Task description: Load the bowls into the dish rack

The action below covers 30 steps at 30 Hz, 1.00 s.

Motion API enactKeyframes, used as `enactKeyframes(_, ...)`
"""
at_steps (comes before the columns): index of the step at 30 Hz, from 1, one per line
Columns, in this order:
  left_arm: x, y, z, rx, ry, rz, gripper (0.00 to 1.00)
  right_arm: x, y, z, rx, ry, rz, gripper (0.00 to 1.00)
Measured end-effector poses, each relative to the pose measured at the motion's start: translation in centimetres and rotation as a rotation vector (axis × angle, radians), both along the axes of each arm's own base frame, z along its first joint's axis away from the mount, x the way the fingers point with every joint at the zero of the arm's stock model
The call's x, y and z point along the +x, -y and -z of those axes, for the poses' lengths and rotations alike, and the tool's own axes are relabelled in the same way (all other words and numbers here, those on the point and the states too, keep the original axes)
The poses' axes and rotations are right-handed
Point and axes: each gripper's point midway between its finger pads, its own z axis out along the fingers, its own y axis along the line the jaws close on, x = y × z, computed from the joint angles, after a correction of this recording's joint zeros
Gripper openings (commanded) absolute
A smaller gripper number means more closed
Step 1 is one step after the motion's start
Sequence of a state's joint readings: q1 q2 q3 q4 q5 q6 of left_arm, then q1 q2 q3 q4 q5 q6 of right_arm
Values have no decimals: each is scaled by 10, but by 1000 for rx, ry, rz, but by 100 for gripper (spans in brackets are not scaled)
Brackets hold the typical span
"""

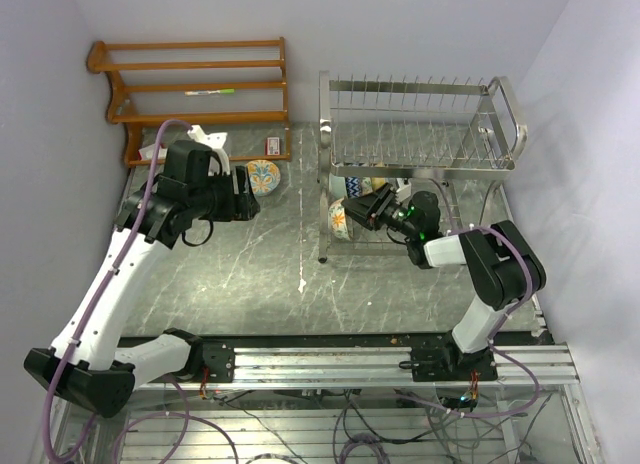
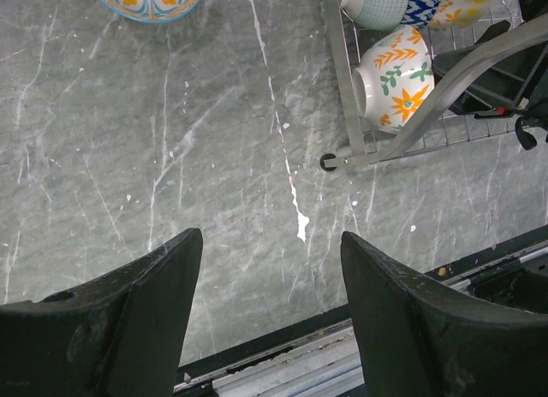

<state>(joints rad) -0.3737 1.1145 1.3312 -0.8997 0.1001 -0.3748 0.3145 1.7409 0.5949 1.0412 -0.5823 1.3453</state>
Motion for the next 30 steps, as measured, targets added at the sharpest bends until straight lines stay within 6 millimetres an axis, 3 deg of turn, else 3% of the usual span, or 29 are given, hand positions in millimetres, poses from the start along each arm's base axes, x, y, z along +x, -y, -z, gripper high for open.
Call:
enactKeyframes(8,9,1,15,8,5,-13,79,-9,1,-24,-4,48,-22,43)
enactKeyframes(14,31,2,46,-5,-44,-115,77,-21,11,-65,-46,147,-3,44)
enactKeyframes(17,46,1,63,-6,-67,-191,78,-31,18,-73,-99,175,6,44)
enactKeyframes(24,93,-10,111,3,-142,-392,77,-55,32,-61,-235,148,-15,44)
enactKeyframes(30,141,-48,141,-51,-139,-609,76,-78,40,-54,-314,144,-69,44)
